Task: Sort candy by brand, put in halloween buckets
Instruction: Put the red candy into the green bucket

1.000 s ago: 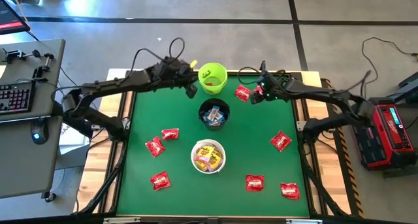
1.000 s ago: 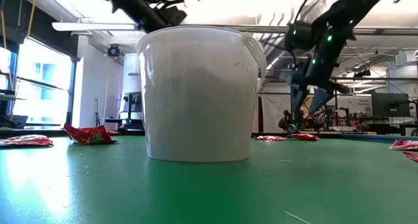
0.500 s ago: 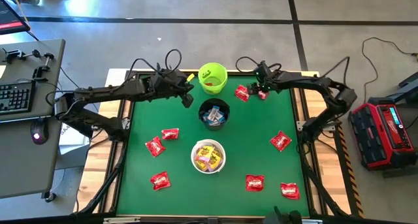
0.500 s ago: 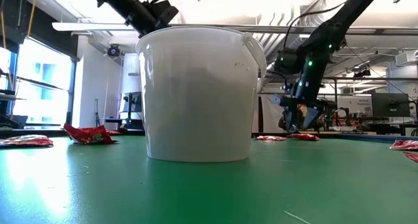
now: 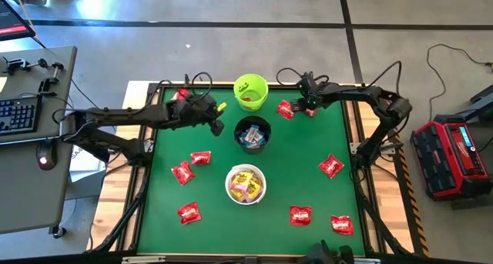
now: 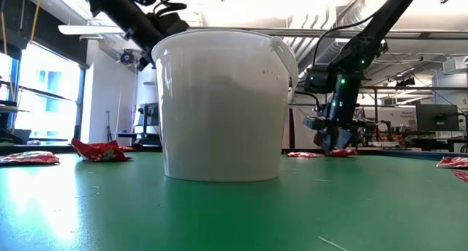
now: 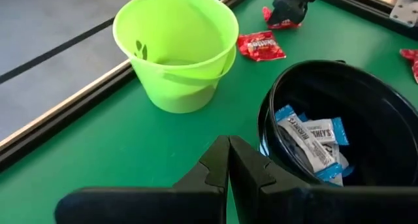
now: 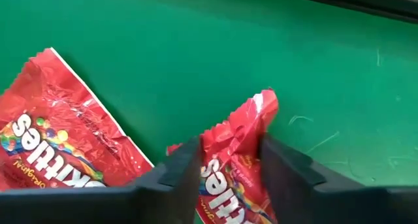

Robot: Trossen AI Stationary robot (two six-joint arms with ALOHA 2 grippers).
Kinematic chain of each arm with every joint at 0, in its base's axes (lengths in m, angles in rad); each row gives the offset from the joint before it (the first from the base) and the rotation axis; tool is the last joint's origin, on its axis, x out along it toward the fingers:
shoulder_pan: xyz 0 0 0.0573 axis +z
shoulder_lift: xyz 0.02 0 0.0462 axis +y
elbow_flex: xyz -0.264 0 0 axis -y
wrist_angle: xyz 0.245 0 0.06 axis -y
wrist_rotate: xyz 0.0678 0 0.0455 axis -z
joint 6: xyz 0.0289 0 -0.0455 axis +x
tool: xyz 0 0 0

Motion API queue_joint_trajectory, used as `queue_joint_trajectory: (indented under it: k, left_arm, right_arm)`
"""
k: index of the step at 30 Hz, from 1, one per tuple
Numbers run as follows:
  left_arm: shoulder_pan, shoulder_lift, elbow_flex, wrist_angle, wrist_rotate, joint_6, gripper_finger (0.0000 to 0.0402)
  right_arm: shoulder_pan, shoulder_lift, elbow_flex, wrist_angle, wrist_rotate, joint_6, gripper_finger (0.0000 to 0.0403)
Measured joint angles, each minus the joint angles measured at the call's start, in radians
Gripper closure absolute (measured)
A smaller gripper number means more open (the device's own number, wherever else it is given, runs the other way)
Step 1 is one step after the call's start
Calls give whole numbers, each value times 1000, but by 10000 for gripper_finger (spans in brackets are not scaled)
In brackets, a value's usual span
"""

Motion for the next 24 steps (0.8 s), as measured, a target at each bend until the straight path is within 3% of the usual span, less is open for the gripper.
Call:
queue_joint_trajectory:
  k: [9,17,24]
  left_arm:
    - [-28,-103,-95,27,-71,-50,401]
    - [-60,-228,-287,220,-60,-126,401]
    - [-92,-324,-360,231,-60,-97,401]
  right_arm:
    - [4,-15,0,-15,5,-67,392]
    - [58,-102,104,-164,-4,-109,401]
    - [176,-131,330,-265,6,-119,402]
